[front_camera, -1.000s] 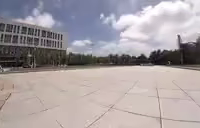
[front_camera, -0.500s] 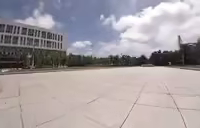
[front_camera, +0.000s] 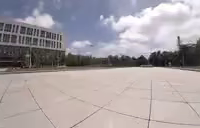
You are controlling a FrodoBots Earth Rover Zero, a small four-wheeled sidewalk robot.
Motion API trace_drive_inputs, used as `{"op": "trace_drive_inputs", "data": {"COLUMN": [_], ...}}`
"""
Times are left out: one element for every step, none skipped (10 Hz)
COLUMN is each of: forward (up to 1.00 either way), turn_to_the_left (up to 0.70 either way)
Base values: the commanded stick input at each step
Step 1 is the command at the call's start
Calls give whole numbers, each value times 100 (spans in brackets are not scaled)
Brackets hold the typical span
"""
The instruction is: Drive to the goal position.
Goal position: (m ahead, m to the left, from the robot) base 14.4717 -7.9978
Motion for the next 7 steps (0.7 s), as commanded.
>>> {"op": "trace_drive_inputs", "data": {"forward": [100, 100, 100, 100, 100, 100, 100], "turn_to_the_left": [-6, 0, 0, -14, -27, -27, -27]}}
